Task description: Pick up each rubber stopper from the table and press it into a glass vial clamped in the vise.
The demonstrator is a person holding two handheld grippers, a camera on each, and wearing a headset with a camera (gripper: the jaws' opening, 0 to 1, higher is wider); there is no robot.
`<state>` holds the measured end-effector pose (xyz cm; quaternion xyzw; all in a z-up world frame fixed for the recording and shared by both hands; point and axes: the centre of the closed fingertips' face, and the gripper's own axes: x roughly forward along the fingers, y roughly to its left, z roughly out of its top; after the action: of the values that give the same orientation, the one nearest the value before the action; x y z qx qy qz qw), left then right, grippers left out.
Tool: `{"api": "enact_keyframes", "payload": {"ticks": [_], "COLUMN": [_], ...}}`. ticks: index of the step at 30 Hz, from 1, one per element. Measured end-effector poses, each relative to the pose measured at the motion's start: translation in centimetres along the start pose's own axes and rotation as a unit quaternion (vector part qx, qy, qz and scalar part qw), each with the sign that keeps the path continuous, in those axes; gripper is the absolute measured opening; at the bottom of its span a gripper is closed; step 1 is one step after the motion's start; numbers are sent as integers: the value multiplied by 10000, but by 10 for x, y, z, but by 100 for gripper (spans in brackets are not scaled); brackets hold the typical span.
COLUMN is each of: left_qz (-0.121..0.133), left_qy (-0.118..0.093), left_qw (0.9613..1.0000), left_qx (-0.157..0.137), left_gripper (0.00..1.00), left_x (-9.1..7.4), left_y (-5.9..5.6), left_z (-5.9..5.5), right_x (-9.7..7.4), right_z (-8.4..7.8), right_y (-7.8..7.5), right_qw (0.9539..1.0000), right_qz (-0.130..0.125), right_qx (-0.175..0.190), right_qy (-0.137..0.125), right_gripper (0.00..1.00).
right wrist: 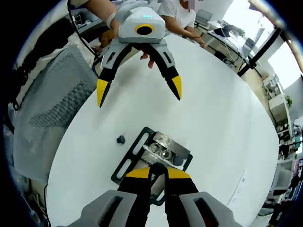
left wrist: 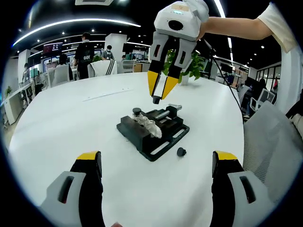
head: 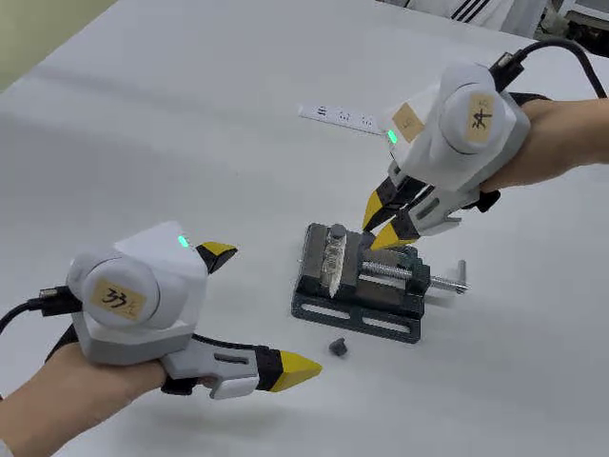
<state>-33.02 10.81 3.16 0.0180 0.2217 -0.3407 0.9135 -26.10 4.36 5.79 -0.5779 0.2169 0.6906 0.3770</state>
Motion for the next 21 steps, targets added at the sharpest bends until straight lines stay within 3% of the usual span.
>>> {"api": "enact_keyframes", "payload": {"ticks": [4,21], "left_qz": [15,26], "left_qy": [11,37], "left_qw": [10000,9999], "left_qx": [-34,-153], "left_gripper": [97,95], "left_x": [0,0], "left_y": [2,5], "left_z": [-1,-7], "right_x": [8,26], "right_z": [-1,7], "right_y": [-5,-12], "right_qw": [9996,9990], "right_qz": [24,193], "right_qx": [-269,-404], "right_qy": [119,2], "right_gripper": [5,5]}}
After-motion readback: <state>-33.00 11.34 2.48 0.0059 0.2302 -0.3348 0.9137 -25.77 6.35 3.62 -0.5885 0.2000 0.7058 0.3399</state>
